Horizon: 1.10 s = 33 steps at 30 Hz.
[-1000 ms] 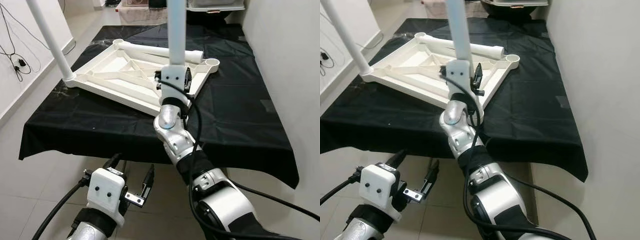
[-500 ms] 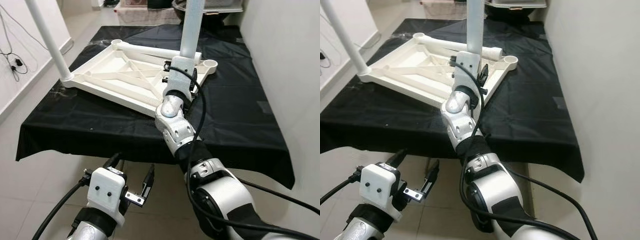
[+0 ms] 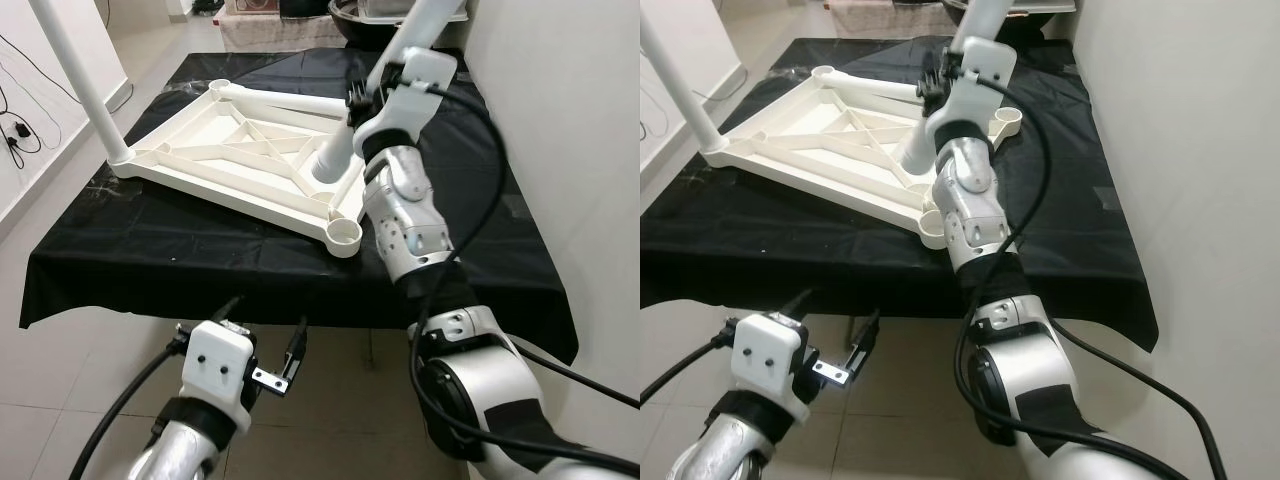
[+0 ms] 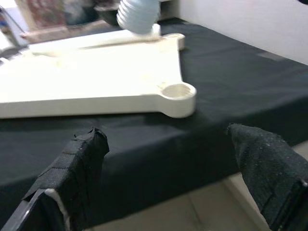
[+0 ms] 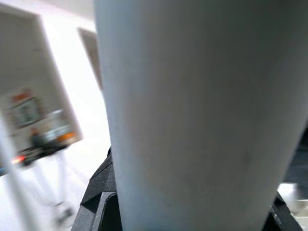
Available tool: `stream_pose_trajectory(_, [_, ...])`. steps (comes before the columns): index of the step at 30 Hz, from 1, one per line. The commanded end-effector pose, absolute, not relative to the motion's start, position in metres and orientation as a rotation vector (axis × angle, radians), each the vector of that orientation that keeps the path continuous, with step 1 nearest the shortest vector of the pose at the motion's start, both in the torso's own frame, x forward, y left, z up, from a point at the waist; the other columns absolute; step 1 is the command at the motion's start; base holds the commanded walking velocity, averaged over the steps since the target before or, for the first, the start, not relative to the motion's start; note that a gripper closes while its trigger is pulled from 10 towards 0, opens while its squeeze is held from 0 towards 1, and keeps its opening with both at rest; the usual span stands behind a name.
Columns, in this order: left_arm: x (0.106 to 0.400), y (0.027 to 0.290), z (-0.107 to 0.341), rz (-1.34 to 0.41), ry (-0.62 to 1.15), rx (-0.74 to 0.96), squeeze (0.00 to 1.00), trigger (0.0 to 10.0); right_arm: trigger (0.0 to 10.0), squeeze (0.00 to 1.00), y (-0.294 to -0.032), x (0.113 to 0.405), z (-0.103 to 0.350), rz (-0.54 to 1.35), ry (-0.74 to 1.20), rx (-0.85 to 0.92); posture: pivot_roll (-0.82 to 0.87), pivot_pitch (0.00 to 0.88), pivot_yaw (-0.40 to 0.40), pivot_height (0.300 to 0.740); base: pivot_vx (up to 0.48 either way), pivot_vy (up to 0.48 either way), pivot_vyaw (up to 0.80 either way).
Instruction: Building children table
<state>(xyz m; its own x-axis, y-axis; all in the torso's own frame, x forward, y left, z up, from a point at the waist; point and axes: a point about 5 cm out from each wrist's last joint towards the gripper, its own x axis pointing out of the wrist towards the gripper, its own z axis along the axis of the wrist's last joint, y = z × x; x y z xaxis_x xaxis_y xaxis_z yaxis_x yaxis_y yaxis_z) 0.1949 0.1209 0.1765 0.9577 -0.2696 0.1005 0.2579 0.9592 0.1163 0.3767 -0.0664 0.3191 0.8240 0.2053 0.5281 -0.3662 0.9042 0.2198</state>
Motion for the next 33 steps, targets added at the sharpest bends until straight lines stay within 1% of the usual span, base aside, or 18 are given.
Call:
stream_pose_trajectory(1, [0.204, 0.134, 0.172, -0.188, -0.083, 0.183, 1.00, 10.0, 10.0, 0.00, -0.059, 0.372, 0.305, 0.416, -0.461, 0.335, 0.03, 0.079, 0.031, 0.740, 0.000, 0.000, 0.00])
stream_pose_trajectory(3, [0.204, 0.134, 0.172, -0.188, -0.083, 0.183, 1.00, 10.0, 10.0, 0.00, -0.059, 0.372, 0.305, 0.416, -0.461, 0.335, 0.03, 0.079, 0.031, 0.740, 0.000, 0.000, 0.00])
stream_pose_trajectory(4, [0.212, 0.139, 0.173, -0.161, -0.076, 0.228, 1.00, 10.0, 10.0, 0.00, -0.058, 0.368, 0.297, 0.472, -0.437, 0.340, 0.03, 0.072, 0.029, 0.740, 0.000, 0.000, 0.00])
stream_pose_trajectory(5, [0.212, 0.139, 0.173, -0.161, -0.076, 0.228, 1.00, 10.0, 10.0, 0.00, -0.058, 0.368, 0.297, 0.472, -0.437, 0.340, 0.03, 0.072, 0.029, 0.740, 0.000, 0.000, 0.00])
stream_pose_trajectory(6, [0.221, 0.142, 0.173, -0.175, -0.066, 0.264, 0.00, 10.0, 10.0, 0.00, -0.057, 0.363, 0.287, 0.525, -0.400, 0.356, 0.02, 0.066, 0.031, 0.740, 0.000, 0.000, 0.00])
stream_pose_trajectory(7, [0.231, 0.143, 0.172, -0.191, -0.061, 0.310, 0.00, 10.0, 10.0, 0.00, -0.055, 0.358, 0.278, 0.583, -0.366, 0.364, 0.02, 0.058, 0.034, 0.740, 0.000, 0.000, 0.00])
stream_pose_trajectory(8, [0.231, 0.143, 0.172, -0.191, -0.061, 0.310, 0.00, 10.0, 10.0, 0.00, -0.055, 0.358, 0.278, 0.583, -0.366, 0.364, 0.02, 0.058, 0.034, 0.740, 0.000, 0.000, 0.00])
stream_pose_trajectory(9, [0.239, 0.144, 0.171, -0.210, -0.045, 0.345, 0.00, 10.0, 10.0, 0.00, -0.053, 0.353, 0.270, 0.626, -0.335, 0.368, 0.01, 0.054, 0.036, 0.740, 0.000, 0.000, 0.00])
stream_pose_trajectory(15, [0.245, 0.144, 0.170, -0.221, -0.036, 0.365, 0.00, 10.0, 10.0, 0.00, -0.052, 0.350, 0.266, 0.656, -0.316, 0.370, 0.01, 0.054, 0.036, 0.740, 0.000, 0.000, 0.00])
stream_pose_trajectory(16, [0.253, 0.143, 0.166, -0.250, -0.024, 0.397, 0.00, 10.0, 10.0, 0.00, -0.050, 0.346, 0.261, 0.688, -0.293, 0.372, 0.01, 0.047, 0.033, 0.740, 0.000, 0.000, 0.00])
stream_pose_trajectory(17, [0.253, 0.143, 0.166, -0.250, -0.024, 0.397, 0.00, 10.0, 10.0, 0.00, -0.050, 0.346, 0.261, 0.688, -0.293, 0.372, 0.01, 0.047, 0.033, 0.740, 0.000, 0.000, 0.00])
stream_pose_trajectory(18, [0.262, 0.141, 0.161, -0.275, -0.007, 0.417, 0.00, 10.0, 10.0, 0.00, -0.047, 0.341, 0.257, 0.722, -0.271, 0.380, 0.01, 0.044, 0.031, 0.740, 0.000, 0.000, 0.00])
stream_pose_trajectory(25, [0.281, 0.139, 0.153, -0.297, 0.021, 0.435, 0.00, 10.0, 10.0, 0.00, -0.040, 0.328, 0.254, 0.805, -0.236, 0.399, 0.01, 0.045, 0.033, 0.740, 0.000, 0.000, 0.00])
stream_pose_trajectory(33, [0.293, 0.138, 0.152, -0.307, 0.021, 0.442, 0.00, 10.0, 10.0, 0.00, -0.036, 0.319, 0.249, 0.851, -0.196, 0.405, 0.00, 0.053, 0.032, 0.740, 0.000, 0.000, 0.00])
